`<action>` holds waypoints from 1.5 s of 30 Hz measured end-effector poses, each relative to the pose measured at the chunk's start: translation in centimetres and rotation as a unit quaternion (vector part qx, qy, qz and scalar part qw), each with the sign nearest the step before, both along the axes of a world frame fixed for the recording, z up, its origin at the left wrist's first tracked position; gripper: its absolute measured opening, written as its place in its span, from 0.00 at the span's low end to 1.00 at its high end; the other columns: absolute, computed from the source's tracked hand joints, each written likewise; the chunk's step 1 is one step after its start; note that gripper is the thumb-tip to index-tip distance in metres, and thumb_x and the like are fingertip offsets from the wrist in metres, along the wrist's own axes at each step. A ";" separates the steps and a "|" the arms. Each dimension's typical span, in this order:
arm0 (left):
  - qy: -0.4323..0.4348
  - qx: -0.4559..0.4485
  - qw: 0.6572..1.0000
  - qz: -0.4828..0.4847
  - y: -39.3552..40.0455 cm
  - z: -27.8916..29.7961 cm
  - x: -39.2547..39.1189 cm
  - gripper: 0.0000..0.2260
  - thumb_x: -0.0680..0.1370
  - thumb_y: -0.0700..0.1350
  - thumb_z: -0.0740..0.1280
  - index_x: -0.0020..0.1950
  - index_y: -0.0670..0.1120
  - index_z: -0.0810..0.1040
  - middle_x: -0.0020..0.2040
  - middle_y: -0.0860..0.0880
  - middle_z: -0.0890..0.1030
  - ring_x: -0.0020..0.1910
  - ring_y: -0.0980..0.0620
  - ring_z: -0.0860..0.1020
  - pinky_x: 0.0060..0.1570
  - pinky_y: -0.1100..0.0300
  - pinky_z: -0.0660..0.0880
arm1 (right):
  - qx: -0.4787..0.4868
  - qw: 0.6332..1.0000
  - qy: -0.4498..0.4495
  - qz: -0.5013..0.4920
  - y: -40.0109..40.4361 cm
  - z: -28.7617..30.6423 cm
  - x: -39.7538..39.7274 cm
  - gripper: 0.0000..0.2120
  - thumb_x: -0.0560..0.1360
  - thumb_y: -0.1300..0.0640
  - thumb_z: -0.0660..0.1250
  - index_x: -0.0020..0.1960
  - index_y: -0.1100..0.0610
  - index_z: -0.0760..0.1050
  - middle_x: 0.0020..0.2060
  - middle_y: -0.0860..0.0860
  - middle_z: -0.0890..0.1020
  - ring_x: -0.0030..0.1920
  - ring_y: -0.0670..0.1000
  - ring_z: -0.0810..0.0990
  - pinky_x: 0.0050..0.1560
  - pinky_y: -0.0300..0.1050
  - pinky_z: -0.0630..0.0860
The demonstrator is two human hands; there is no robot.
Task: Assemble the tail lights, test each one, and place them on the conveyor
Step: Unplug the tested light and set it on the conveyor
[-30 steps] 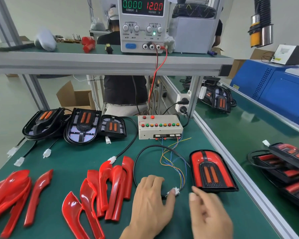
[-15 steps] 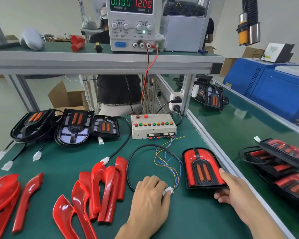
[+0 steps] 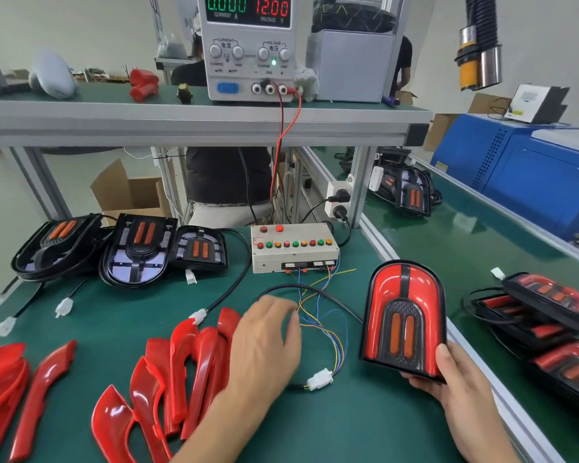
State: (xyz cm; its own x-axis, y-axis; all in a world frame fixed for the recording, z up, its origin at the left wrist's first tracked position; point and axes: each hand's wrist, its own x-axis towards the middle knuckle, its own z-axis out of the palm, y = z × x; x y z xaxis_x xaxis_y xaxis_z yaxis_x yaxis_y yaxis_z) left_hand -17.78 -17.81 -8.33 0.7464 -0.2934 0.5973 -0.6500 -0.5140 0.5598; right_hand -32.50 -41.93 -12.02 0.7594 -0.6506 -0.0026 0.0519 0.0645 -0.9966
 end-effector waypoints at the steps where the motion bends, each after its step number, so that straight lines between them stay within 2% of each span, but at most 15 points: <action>1: 0.006 -0.005 1.000 0.020 -0.2 0.6 1.3 0.05 0.78 0.41 0.67 0.51 0.45 0.82 0.47 0.50 0.81 0.46 0.48 0.80 0.48 0.53 0.76 | -0.005 1.000 0.000 -0.002 -0.1 -0.2 0.0 0.21 0.76 0.45 0.63 0.65 0.54 0.78 0.48 0.58 0.87 0.43 0.63 0.87 0.37 0.43 0.84; 5: 0.054 0.059 0.995 0.059 -1.4 2.2 7.1 0.12 0.79 0.36 0.65 0.61 0.40 0.81 0.59 0.43 0.80 0.57 0.40 0.78 0.57 0.50 0.74 | -0.009 1.000 -0.002 -0.007 -0.3 -0.7 0.1 0.23 0.74 0.45 0.64 0.63 0.56 0.78 0.45 0.61 0.87 0.39 0.63 0.86 0.34 0.44 0.83; 9: 0.078 0.225 0.970 0.047 -2.5 2.3 11.8 0.21 0.80 0.38 0.60 0.74 0.40 0.69 0.72 0.43 0.69 0.66 0.38 0.72 0.66 0.49 0.70 | -0.018 1.000 0.000 -0.002 -0.5 -0.8 0.2 0.20 0.78 0.49 0.62 0.63 0.61 0.77 0.44 0.62 0.86 0.39 0.65 0.86 0.34 0.45 0.83; 11: 0.091 0.290 0.952 0.039 -3.0 2.0 13.2 0.23 0.80 0.38 0.59 0.76 0.41 0.65 0.73 0.43 0.67 0.66 0.38 0.70 0.67 0.49 0.69 | -0.021 1.000 0.002 0.002 -0.6 -1.0 0.2 0.18 0.81 0.53 0.60 0.63 0.63 0.77 0.44 0.63 0.86 0.39 0.65 0.86 0.33 0.45 0.83; 14: 0.065 0.353 0.932 0.048 -3.5 1.4 14.0 0.23 0.81 0.41 0.58 0.76 0.41 0.63 0.72 0.43 0.67 0.66 0.40 0.70 0.68 0.52 0.66 | -0.020 1.000 -0.001 0.007 -0.4 -0.8 0.3 0.16 0.82 0.54 0.60 0.63 0.63 0.77 0.44 0.62 0.87 0.38 0.65 0.85 0.33 0.44 0.83; 18: 0.074 0.329 0.939 0.061 -3.7 1.1 14.2 0.22 0.80 0.41 0.59 0.75 0.40 0.66 0.71 0.42 0.69 0.66 0.40 0.70 0.68 0.52 0.66 | -0.024 1.000 -0.008 -0.003 0.0 -0.6 0.2 0.20 0.77 0.48 0.62 0.62 0.60 0.78 0.45 0.61 0.87 0.39 0.64 0.86 0.34 0.43 0.82; 21: 0.080 0.304 0.947 0.062 -3.6 1.2 14.2 0.22 0.80 0.40 0.60 0.75 0.40 0.66 0.71 0.41 0.69 0.67 0.41 0.70 0.69 0.53 0.66 | -0.031 0.999 -0.010 -0.002 0.1 -0.5 0.1 0.21 0.77 0.46 0.62 0.62 0.58 0.79 0.46 0.60 0.87 0.40 0.63 0.86 0.36 0.43 0.83; 31: 0.078 0.327 0.940 0.062 -3.4 1.2 14.1 0.20 0.78 0.36 0.61 0.71 0.40 0.66 0.67 0.41 0.73 0.64 0.41 0.71 0.63 0.51 0.71 | -0.023 1.000 -0.017 0.000 0.2 -0.3 0.3 0.18 0.77 0.48 0.62 0.61 0.56 0.79 0.46 0.59 0.87 0.38 0.61 0.86 0.35 0.43 0.83; 41: 0.068 0.325 0.941 0.060 -3.3 1.1 14.1 0.21 0.78 0.37 0.61 0.71 0.40 0.66 0.67 0.41 0.73 0.62 0.42 0.72 0.62 0.52 0.71 | -0.022 1.000 -0.008 -0.003 0.2 -0.4 0.3 0.18 0.77 0.46 0.63 0.60 0.54 0.79 0.46 0.57 0.87 0.39 0.61 0.86 0.36 0.43 0.83; 45: 0.055 0.335 0.938 0.062 -3.4 1.1 14.0 0.22 0.78 0.38 0.62 0.72 0.40 0.66 0.68 0.41 0.71 0.62 0.42 0.72 0.63 0.53 0.71 | -0.022 1.000 -0.010 0.003 0.1 -0.5 0.2 0.19 0.77 0.46 0.62 0.60 0.58 0.80 0.46 0.60 0.87 0.38 0.61 0.85 0.35 0.42 0.82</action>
State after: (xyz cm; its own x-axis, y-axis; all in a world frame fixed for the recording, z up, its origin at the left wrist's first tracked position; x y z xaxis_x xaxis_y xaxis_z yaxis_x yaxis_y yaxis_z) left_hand -3.74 -21.19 -7.20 0.8457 -0.4830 0.2269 -0.5196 -0.8423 0.1436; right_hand -32.31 -41.79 -12.50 0.7629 -0.6452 0.0413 0.0715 0.0208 -0.9972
